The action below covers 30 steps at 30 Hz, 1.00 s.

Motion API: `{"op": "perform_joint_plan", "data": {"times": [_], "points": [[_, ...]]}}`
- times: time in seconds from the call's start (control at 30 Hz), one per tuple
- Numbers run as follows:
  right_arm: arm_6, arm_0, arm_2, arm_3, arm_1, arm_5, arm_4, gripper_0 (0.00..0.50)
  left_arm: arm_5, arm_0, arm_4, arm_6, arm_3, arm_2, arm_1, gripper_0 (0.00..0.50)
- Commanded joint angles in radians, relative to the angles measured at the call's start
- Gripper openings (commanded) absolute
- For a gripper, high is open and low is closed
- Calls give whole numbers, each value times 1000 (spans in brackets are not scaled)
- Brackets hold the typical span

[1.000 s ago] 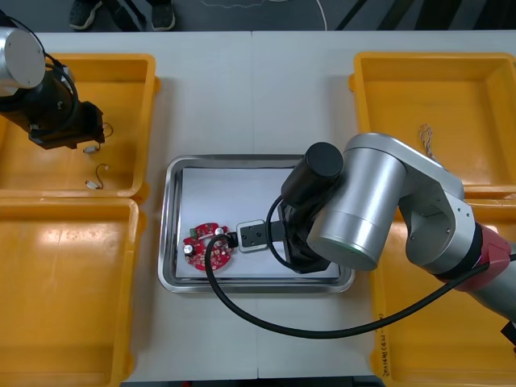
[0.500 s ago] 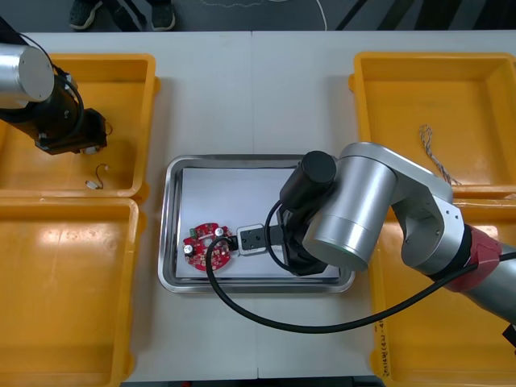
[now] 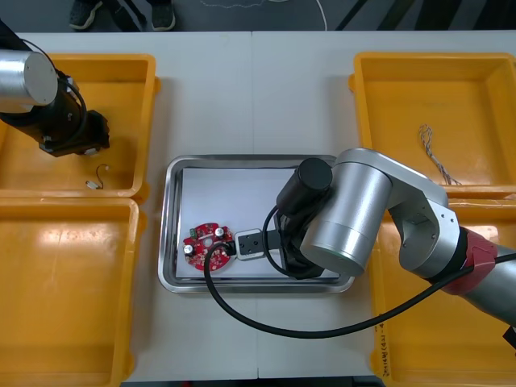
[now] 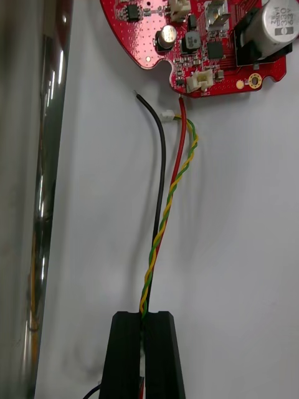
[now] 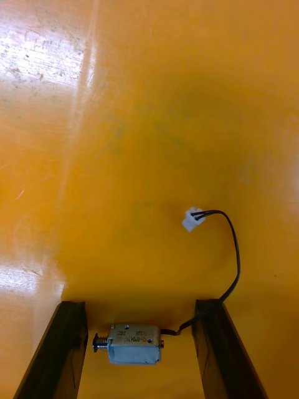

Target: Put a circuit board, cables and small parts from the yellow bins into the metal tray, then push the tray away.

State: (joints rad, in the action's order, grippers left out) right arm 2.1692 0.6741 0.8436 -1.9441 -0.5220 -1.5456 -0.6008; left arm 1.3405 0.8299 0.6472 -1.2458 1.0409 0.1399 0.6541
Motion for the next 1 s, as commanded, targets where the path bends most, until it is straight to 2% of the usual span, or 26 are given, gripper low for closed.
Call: {"op": "perform_joint_plan", "data": {"times": [0.03, 0.07, 0.1, 0.2, 0.3, 0.63, 1.0], "points": [[34, 35, 12, -10, -16, 25, 9, 250, -11, 35, -14, -67, -5, 13, -27, 229], [32, 35, 12, -10, -18, 32, 9, 347, -9, 35, -12, -66, -5, 12, -27, 140], [32, 35, 14, -10, -18, 38, 9, 434, -7, 35, -12, -64, -5, 13, -27, 100], [26, 35, 12, -10, -21, 38, 7, 486, -7, 35, -12, -64, -5, 12, -27, 39], [21, 39, 8, -10, -23, 38, 4, 498, -1, 35, -12, -64, -5, 12, -27, 2], [37, 71, -57, -10, -23, 19, -34, 500, 42, 35, -17, -58, 21, 10, -14, 0], [53, 108, -216, -9, -23, -83, -163, 500, 177, 37, -4, -43, 146, -11, 35, 0]]}}
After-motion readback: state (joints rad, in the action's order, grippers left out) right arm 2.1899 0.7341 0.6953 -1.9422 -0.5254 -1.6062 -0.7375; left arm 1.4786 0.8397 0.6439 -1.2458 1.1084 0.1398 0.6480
